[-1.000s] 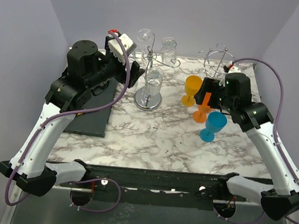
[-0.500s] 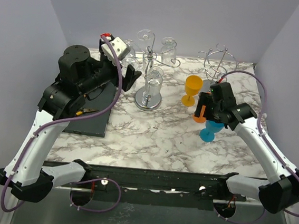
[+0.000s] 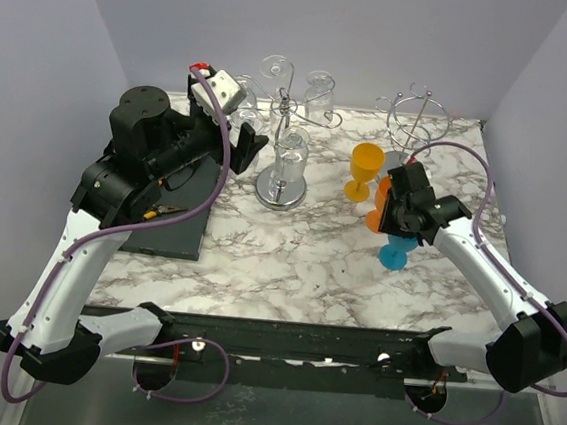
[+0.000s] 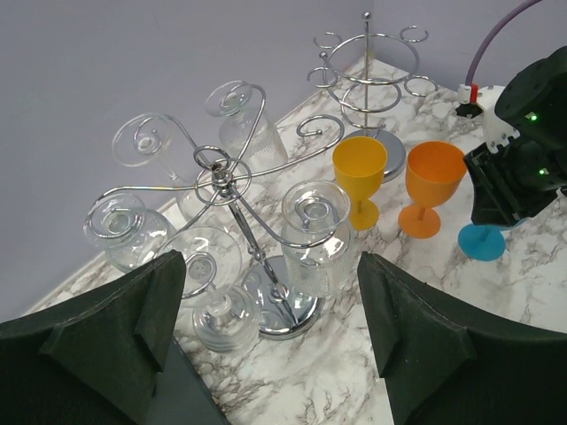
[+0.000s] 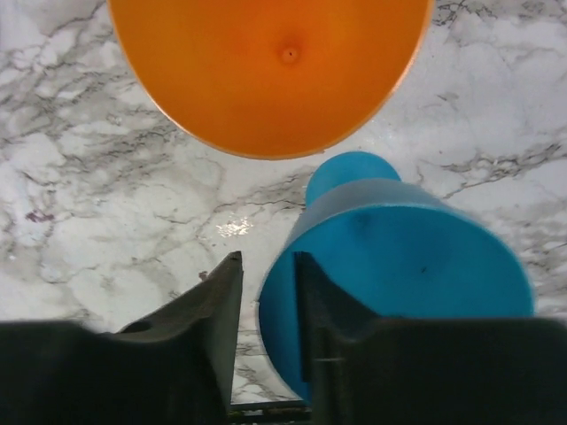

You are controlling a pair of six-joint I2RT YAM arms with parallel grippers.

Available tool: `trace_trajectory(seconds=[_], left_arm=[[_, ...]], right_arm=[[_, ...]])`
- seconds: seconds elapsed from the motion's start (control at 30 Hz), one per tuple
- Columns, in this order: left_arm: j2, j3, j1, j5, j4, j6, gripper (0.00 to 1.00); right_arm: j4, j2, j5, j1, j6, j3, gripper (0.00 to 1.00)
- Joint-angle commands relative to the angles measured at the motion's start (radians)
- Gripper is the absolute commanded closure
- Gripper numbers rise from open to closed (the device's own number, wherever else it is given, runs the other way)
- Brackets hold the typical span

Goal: Place the wine glass upside down on the wine glass rack
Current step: Pick up the wine glass at the center of the board, then turn the wine glass upside down at the wine rack.

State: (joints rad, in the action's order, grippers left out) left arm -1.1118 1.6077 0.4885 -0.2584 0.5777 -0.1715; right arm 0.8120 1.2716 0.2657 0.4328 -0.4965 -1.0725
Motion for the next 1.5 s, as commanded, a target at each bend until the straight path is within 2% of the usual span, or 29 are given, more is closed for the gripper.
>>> trace_trajectory(seconds=[0.0, 0.03, 0.1, 0.17, 0.43, 0.57, 0.67, 0.8, 1.23, 1.47], left_arm=[[0.017, 0.009, -0.001, -0.037, 0.022, 0.024, 0.14], [0.019, 0.006, -0.001, -0.042, 0.022, 0.024, 0.14], [0.020, 0.005, 0.000, -0.048, 0.021, 0.024, 0.14], [0.018, 0.007, 0.000, -0.055, 0.024, 0.022, 0.14], [0.018, 0.009, 0.000, -0.107, 0.029, 0.034, 0.14], [0.000, 0.028, 0.000, -0.175, 0.047, 0.046, 0.14], [-0.036, 0.077, 0.000, -0.302, 0.115, 0.033, 0.14], [-0.098, 0.142, 0.000, -0.377, 0.170, 0.072, 0.14], [-0.216, 0.241, 0.002, -0.372, 0.170, 0.134, 0.05], [-0.281, 0.293, 0.007, -0.304, 0.148, 0.150, 0.02]], right_arm=[[-0.022, 0.015, -0.021, 0.001, 0.013, -0.025, 0.76], [-0.007, 0.014, -0.025, 0.001, 0.017, -0.051, 0.85], [0.033, 0.004, -0.035, 0.001, 0.018, -0.105, 0.95], [0.076, -0.021, -0.061, 0.000, 0.022, -0.160, 0.99], [0.288, -0.103, -0.196, 0.001, 0.067, -0.482, 0.99], [0.304, -0.098, -0.326, 0.001, 0.093, -0.697, 0.99], [0.193, -0.114, -0.447, 0.001, 0.112, -0.763, 0.99], [-0.014, -0.145, -0.540, 0.000, 0.121, -0.717, 0.99], [-0.423, -0.094, -0.730, 0.001, 0.025, -0.651, 1.00], [-0.506, -0.077, -0.800, 0.001, -0.025, -0.622, 0.99]])
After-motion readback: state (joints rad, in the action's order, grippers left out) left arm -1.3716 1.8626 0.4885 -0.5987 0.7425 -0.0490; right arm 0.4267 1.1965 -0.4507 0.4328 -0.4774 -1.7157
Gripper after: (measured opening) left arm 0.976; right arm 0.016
